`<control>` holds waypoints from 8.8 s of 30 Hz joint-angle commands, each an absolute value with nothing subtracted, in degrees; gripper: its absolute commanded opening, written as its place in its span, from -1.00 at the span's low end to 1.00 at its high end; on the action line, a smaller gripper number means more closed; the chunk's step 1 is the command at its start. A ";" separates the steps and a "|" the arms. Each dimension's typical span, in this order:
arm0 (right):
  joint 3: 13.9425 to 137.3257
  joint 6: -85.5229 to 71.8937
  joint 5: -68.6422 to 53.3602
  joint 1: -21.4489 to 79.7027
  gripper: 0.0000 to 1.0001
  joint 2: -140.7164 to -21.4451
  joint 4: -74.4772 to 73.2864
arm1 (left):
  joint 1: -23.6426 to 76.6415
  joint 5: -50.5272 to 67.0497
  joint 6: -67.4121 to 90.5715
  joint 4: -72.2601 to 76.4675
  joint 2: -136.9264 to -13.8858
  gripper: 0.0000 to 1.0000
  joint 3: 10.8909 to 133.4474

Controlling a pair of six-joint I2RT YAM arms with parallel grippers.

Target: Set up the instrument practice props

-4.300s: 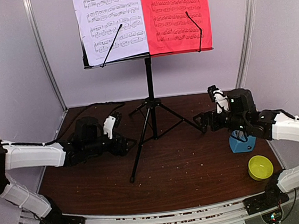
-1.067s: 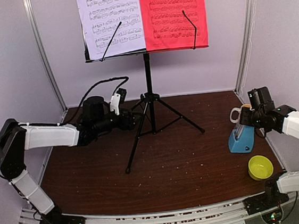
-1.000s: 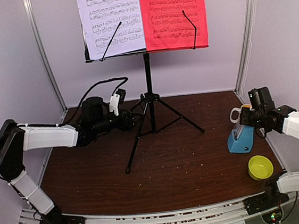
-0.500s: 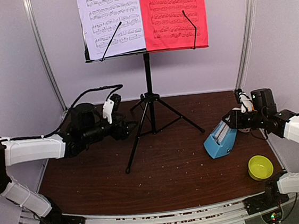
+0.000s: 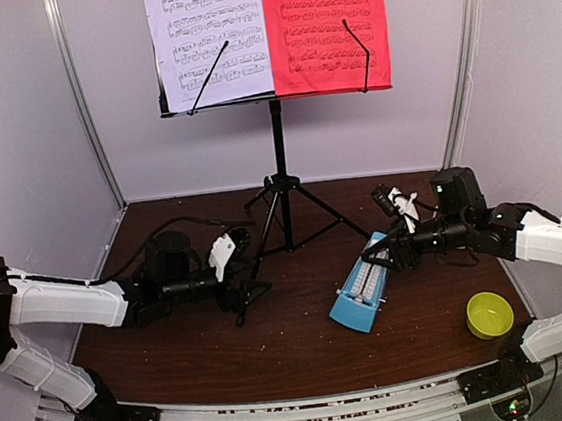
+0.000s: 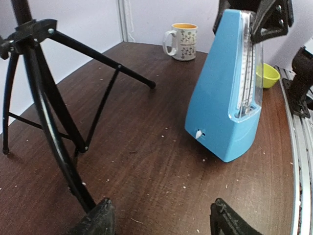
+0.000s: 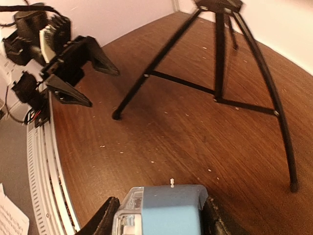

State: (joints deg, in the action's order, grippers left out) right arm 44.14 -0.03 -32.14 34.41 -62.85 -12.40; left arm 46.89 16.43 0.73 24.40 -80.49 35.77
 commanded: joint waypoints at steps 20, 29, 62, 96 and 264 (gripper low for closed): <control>43.34 28.47 -35.20 55.78 -0.81 -58.92 -0.88 | 60.72 12.41 -14.21 47.17 -93.09 0.60 26.11; 45.64 32.04 -31.81 60.90 -0.84 -59.24 -5.54 | 63.08 12.55 -17.77 46.51 -94.71 0.81 28.37; 49.88 33.88 -28.03 66.78 -1.00 -60.84 -8.02 | 63.13 18.54 -22.10 40.51 -99.57 0.31 35.19; 49.96 34.22 -27.70 70.00 -1.00 -61.76 -7.78 | 62.49 22.90 -20.28 40.20 -97.87 0.41 36.92; 22.59 -28.75 -8.95 56.40 -0.34 -89.61 64.41 | 72.42 -24.11 -11.86 27.22 -86.91 -0.69 64.22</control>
State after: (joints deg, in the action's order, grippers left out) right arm 21.50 -27.66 -10.07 56.03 -88.71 62.92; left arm 72.12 -23.97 -10.24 17.89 -90.50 61.93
